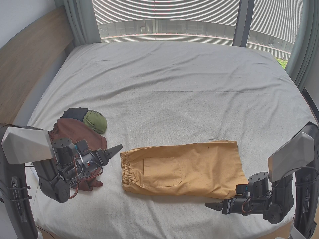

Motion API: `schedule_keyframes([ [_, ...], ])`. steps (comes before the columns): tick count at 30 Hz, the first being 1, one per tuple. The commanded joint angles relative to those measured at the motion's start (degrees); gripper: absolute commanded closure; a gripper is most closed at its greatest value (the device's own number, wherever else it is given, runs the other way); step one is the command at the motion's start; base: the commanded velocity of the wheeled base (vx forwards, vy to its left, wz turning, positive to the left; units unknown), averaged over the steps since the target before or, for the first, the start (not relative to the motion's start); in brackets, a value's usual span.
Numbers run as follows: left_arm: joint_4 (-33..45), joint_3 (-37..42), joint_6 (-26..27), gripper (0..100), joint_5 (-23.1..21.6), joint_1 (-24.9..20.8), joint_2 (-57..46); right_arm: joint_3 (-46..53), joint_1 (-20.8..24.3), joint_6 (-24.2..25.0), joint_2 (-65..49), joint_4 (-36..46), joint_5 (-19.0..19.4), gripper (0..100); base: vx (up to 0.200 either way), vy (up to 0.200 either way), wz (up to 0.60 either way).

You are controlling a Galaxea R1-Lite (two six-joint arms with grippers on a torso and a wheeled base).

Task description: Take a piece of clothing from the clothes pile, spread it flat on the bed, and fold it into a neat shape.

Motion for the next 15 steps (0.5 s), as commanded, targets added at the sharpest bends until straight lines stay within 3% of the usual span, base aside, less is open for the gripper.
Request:
schedule_keyframes([
  [1, -0.03, 0.17, -0.07, 0, -0.05, -0.55, 0.35, 0.33, 3.29, 0.93, -4.94, -0.12, 0.12, 0, 0.000, 0.000, 0.00],
  [8, -0.03, -0.27, -0.42, 0, -0.14, -1.70, 2.02, -3.19, 7.33, 1.02, -7.84, -0.12, 0.29, 0, 0.000, 0.000, 0.00],
  [15, -0.03, -2.64, -2.09, 0, -0.23, -3.28, 3.60, -8.90, 7.33, 0.93, -10.74, -0.12, 0.21, 0, 0.000, 0.000, 0.00],
])
